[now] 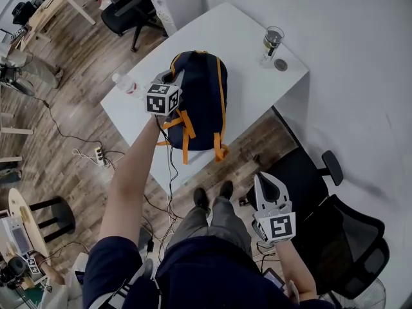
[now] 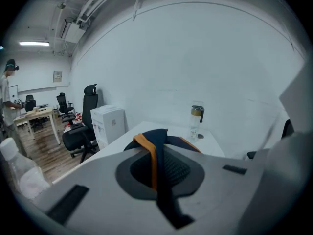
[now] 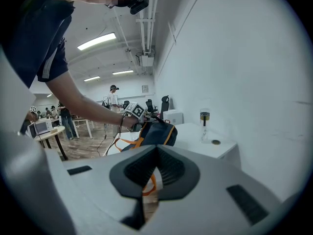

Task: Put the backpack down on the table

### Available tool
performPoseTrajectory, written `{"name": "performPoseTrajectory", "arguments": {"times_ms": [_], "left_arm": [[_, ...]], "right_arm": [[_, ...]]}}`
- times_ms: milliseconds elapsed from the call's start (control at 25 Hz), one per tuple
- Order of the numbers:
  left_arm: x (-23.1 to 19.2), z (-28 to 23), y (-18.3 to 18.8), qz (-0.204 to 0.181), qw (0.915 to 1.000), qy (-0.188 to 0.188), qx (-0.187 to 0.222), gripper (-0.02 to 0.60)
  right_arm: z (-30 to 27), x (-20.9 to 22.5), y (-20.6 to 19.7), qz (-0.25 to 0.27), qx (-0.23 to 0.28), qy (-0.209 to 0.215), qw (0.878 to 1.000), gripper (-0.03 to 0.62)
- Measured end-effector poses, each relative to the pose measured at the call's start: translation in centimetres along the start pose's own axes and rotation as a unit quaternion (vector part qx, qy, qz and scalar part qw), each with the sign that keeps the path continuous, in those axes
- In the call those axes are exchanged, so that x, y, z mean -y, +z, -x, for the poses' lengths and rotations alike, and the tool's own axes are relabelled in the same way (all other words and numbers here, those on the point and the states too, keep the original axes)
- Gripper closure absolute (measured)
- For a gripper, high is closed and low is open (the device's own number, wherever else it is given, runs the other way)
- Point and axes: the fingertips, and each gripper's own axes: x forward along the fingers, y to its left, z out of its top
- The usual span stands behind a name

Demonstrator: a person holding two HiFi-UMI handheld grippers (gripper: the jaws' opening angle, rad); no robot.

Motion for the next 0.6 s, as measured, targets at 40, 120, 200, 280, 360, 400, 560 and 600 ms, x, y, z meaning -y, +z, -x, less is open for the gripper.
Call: {"name": "performPoseTrajectory", "arguments": {"times_ms": [40,120,200,280,360,400,560,600], "left_arm": [[-0.1,-0.2,-0.2,0.002,1.0,0.001,-0.004,0.575],[-0.4,-0.7,-0.6,0.004,0.9999,0.003,-0.015,0.575],[-0.6,-1.1,-1.1,0.005,0.9997,0.004,-0.025,0.575],[-0.9,-1.5,-1.7,0.006,0.9994,0.006,-0.032,0.575],[-1.3,-1.8,-2.2,0.007,0.9992,0.009,-0.039,0.575],[-1.4,-2.0,-2.5,0.008,0.999,0.009,-0.043,0.575],[-1.5,-2.3,-3.6,0.016,0.9984,0.007,-0.054,0.575],[-1.6,-2.4,-3.9,0.019,0.9982,0.007,-0.056,0.575]], "right_arm": [[-0.1,0.0,0.0,0.001,-0.001,0.001,1.0,0.595],[-0.2,0.0,0.1,0.003,-0.003,0.003,1.0,0.595],[-0.4,-0.1,-0.1,0.003,-0.004,0.005,1.0,0.595],[-0.5,-0.3,-0.4,-0.001,-0.006,0.006,1.0,0.595],[-0.5,-0.4,-0.4,-0.002,-0.008,0.007,1.0,0.595],[-0.6,-0.5,-0.4,-0.001,-0.008,0.008,1.0,0.595],[-0.6,-0.4,-0.5,0.001,-0.011,0.007,1.0,0.595],[-0.6,-0.5,-0.6,0.0,-0.012,0.007,1.0,0.595]]}}
